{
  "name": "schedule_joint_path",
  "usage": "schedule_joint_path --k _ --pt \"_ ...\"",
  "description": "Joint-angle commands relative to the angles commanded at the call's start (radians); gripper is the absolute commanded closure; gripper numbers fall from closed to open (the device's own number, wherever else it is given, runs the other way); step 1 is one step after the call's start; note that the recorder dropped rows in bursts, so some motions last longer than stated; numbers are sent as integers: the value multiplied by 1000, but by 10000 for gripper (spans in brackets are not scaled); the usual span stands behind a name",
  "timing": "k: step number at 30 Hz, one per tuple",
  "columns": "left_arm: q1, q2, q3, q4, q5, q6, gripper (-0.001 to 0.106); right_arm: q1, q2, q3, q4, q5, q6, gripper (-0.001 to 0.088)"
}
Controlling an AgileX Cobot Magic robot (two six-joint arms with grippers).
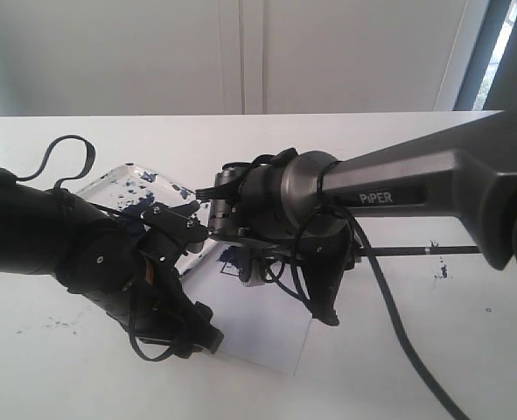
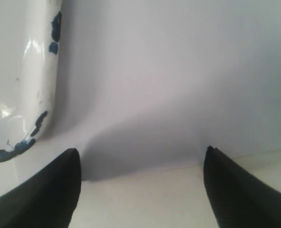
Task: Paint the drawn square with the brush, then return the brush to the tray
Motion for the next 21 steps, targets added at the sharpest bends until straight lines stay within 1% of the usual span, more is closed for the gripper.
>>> schedule_joint_path --k 4,8,11,14,18,21 --pt "0 0 0 0 0 0 304 0 0 0 2 0 0 868" --pt "0 0 0 0 0 0 304 2 0 0 52 0 -40 868" --pt "0 0 0 0 0 0 304 6 0 0 70 0 -43 868" --pt "0 0 0 0 0 0 304 21 -8 0 72 0 -45 868" --pt "0 0 0 0 0 0 304 43 -25 0 113 0 -83 868" --pt "0 0 0 0 0 0 304 52 -25 0 123 0 -86 868"
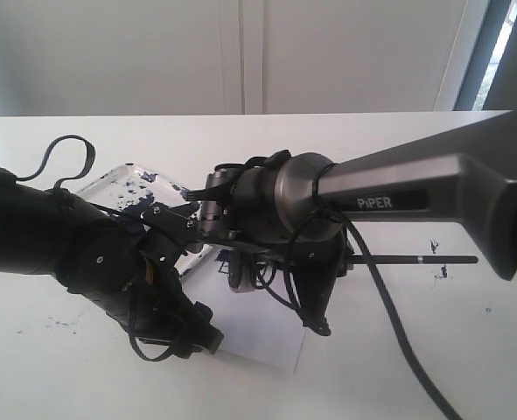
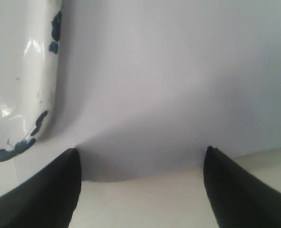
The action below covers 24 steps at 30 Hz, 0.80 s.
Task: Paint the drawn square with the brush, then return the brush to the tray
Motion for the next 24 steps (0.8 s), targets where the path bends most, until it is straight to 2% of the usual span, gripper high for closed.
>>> schedule_joint_path --k 5,17,24 --pt "0 0 0 0 0 0 304 0 0 0 44 0 -17 868" --pt "0 0 0 0 7 0 304 -4 23 0 -26 0 -12 868" --pt "0 0 0 0 7 0 304 -47 25 0 -49 0 36 868"
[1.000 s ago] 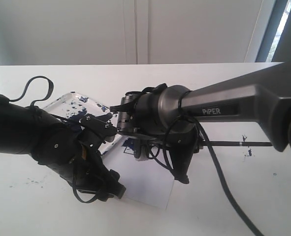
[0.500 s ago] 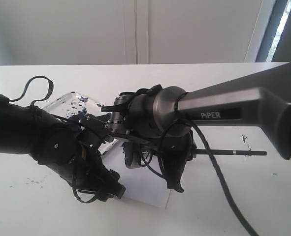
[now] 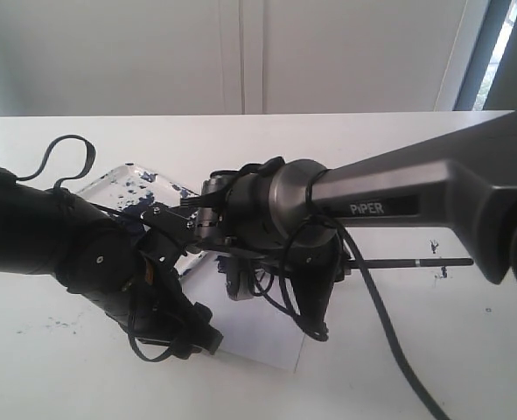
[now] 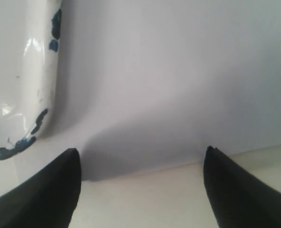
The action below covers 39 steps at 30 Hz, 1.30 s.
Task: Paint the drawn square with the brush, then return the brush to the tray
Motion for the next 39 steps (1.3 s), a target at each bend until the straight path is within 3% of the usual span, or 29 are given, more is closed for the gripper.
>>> schedule_joint_path --k 10,22,39 --pt "0 0 0 0 0 0 304 -24 -2 0 44 0 -1 868" --pt "0 0 0 0 -2 0 304 14 -42 2 150 0 -35 868" --pt "0 0 0 0 11 0 304 -8 -42 76 139 0 -12 868"
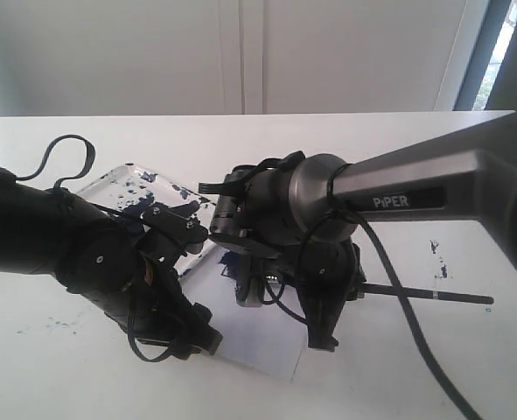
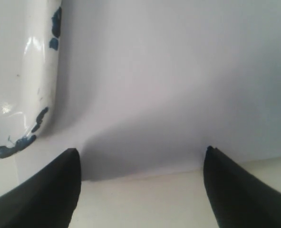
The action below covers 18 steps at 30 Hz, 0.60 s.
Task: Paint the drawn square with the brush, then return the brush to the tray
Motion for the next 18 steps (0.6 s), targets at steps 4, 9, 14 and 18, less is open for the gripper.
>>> schedule_joint_path --k 4,9,14,18 --pt "0 0 0 0 0 0 304 -1 0 21 2 0 8 868" --pt "0 0 0 0 0 -2 304 -1 -16 34 9 0 22 868" --pt "0 0 0 0 -2 -5 304 -2 -75 34 33 0 26 868" --pt "0 0 0 0 -2 -7 304 -4 -75 48 35 0 21 868"
